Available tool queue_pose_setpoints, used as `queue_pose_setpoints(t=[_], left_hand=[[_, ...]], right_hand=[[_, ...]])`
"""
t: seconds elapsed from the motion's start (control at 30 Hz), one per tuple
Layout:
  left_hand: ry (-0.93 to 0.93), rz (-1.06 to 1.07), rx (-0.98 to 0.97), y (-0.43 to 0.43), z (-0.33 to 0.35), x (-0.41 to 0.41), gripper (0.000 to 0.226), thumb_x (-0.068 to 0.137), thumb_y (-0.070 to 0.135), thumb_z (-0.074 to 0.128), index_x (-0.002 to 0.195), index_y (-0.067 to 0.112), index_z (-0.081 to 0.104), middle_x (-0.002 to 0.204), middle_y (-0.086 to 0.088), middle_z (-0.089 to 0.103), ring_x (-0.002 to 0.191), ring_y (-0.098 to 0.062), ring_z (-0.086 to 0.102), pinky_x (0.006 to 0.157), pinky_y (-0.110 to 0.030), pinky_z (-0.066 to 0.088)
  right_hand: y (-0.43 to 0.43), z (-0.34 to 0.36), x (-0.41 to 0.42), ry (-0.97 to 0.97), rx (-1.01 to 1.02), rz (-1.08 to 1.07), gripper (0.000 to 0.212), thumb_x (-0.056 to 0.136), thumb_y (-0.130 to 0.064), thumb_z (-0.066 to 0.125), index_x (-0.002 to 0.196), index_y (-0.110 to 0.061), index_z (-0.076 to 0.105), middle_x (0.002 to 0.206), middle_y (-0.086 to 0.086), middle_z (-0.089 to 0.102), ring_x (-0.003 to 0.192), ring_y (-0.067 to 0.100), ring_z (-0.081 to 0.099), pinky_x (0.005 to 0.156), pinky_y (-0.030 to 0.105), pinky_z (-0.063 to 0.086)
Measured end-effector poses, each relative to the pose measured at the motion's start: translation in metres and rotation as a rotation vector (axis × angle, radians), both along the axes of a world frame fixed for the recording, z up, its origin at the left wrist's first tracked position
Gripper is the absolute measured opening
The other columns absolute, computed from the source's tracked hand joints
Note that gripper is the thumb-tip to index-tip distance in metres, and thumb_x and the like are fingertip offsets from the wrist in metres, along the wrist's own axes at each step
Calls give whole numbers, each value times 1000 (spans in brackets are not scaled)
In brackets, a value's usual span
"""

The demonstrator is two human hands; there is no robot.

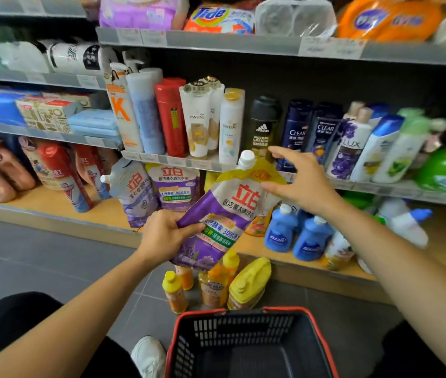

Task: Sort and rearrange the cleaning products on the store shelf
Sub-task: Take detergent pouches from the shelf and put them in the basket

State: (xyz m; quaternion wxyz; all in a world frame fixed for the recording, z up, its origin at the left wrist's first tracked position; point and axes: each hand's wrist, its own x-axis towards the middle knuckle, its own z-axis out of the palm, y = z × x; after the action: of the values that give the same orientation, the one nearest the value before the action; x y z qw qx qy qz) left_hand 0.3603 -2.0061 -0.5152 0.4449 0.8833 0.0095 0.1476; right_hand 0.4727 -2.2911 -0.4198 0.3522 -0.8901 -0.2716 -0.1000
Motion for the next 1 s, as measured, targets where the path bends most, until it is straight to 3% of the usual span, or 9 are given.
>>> queue_pose_setpoints(t=[0.1, 0.3, 0.43, 0.53, 0.63, 0.7, 0.8, 0.9, 1.0], left_hand=[[23, -90, 203, -8, 5, -5, 45, 76, 58, 69, 93, 19, 81, 89, 2, 79, 79, -18, 74, 69, -47, 57], [249, -238, 266, -22, -5, -10, 30, 69, 64, 71, 59, 36, 65, 59, 15, 70, 51, -7, 64, 47, -28, 43], [352, -395, 257, -32, -8, -11, 36, 76, 52, 77, 85, 17, 78, 78, 4, 78, 67, -17, 72, 59, -45, 54], [351, -484, 70, -38, -3, -10, 22, 84, 31, 81, 102, 19, 79, 92, 6, 79, 78, -12, 74, 67, -37, 58], [229, -509, -37, -48, 7, -12, 41, 85, 29, 82, 124, 23, 71, 117, 13, 74, 107, -6, 69, 85, -24, 55], [98, -520, -107, -59, 15, -16, 48, 86, 35, 78, 132, 28, 66, 125, 11, 70, 118, -13, 65, 90, -28, 57], [-31, -543, -132, -76, 23, -23, 38, 88, 32, 77, 126, 26, 70, 118, 5, 73, 108, -21, 69, 85, -33, 59], [-156, -497, -27, -85, 27, -27, 30, 84, 22, 81, 114, 19, 76, 98, 4, 74, 86, -14, 70, 74, -20, 54], [-219, -422, 40, -90, 27, -30, 26, 80, 20, 84, 105, 15, 79, 87, 6, 73, 76, -9, 68, 70, -16, 51]], right_hand=[[-5, -17, -19, 161, 118, 148, 57, 79, -32, 83, 131, -31, 61, 127, -3, 65, 121, 10, 55, 106, 27, 43], [-19, -56, -50, 281, 381, 76, 28, 76, -18, 83, 102, -22, 74, 102, 5, 76, 99, 21, 71, 89, 50, 56], [-17, -54, -62, 237, 339, 75, 32, 70, -28, 88, 100, -30, 76, 91, -18, 75, 88, 2, 70, 81, 29, 57], [-13, -54, -75, 194, 276, 155, 29, 68, -27, 89, 94, -31, 77, 80, -31, 71, 78, -10, 65, 72, 12, 50], [-12, -59, -84, 198, 207, 212, 26, 70, -22, 90, 94, -20, 80, 76, -34, 67, 78, -11, 64, 72, 11, 48], [-12, -61, -86, 199, 146, 232, 26, 69, -25, 90, 93, -21, 81, 72, -37, 65, 77, -11, 64, 68, 7, 44], [-14, -61, -88, 197, 82, 242, 26, 66, -30, 92, 89, -22, 81, 68, -31, 66, 74, -3, 65, 64, 10, 44], [-14, -62, -91, 171, 66, 246, 25, 64, -31, 93, 83, -21, 81, 66, -28, 66, 69, -5, 63, 61, 11, 43], [-13, -62, -93, 170, 84, 243, 27, 63, -31, 93, 84, -20, 81, 76, -9, 75, 73, 8, 67, 64, 25, 48]])
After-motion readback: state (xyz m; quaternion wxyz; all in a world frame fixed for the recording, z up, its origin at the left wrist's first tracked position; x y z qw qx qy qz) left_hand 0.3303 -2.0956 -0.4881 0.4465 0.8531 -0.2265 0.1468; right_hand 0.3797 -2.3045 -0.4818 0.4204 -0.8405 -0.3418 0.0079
